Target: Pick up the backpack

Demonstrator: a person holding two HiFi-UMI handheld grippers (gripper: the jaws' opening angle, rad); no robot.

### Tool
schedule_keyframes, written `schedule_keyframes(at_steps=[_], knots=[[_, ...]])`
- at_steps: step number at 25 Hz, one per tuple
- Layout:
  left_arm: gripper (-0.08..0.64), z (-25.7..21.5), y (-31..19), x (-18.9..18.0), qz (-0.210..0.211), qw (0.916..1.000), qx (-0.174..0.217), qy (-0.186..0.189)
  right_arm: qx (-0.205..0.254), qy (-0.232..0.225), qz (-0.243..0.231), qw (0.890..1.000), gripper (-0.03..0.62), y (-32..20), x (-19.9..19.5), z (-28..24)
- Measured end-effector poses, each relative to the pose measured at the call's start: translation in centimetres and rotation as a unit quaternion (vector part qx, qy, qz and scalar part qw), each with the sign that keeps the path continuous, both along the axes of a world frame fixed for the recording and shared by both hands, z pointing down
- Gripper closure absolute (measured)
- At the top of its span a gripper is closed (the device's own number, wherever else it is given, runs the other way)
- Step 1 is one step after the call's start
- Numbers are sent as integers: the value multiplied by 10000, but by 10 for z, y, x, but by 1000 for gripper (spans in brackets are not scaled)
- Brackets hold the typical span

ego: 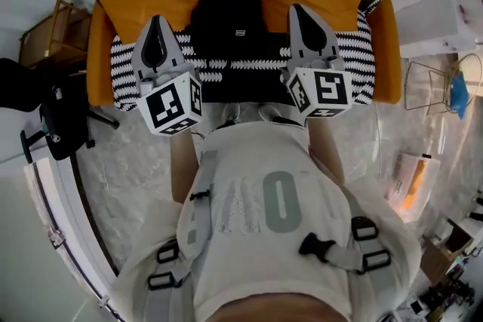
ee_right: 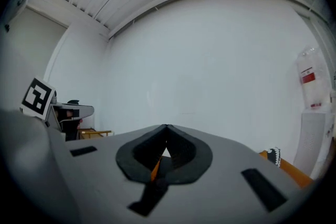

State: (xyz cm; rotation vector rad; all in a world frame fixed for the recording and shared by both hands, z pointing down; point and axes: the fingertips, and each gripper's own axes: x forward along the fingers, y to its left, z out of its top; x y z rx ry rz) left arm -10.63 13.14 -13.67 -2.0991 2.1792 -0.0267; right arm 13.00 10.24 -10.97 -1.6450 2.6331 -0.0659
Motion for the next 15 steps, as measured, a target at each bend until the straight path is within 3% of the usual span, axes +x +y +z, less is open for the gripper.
schedule_keyframes(at_steps=[7, 15], knots=[[540, -5, -24, 20, 713, 9974, 96, -101, -36, -129, 648, 9978, 586, 8, 20, 3], [538, -5, -26, 32, 953, 9953, 137, -53, -26, -142, 923, 9956, 586, 16, 37, 1]])
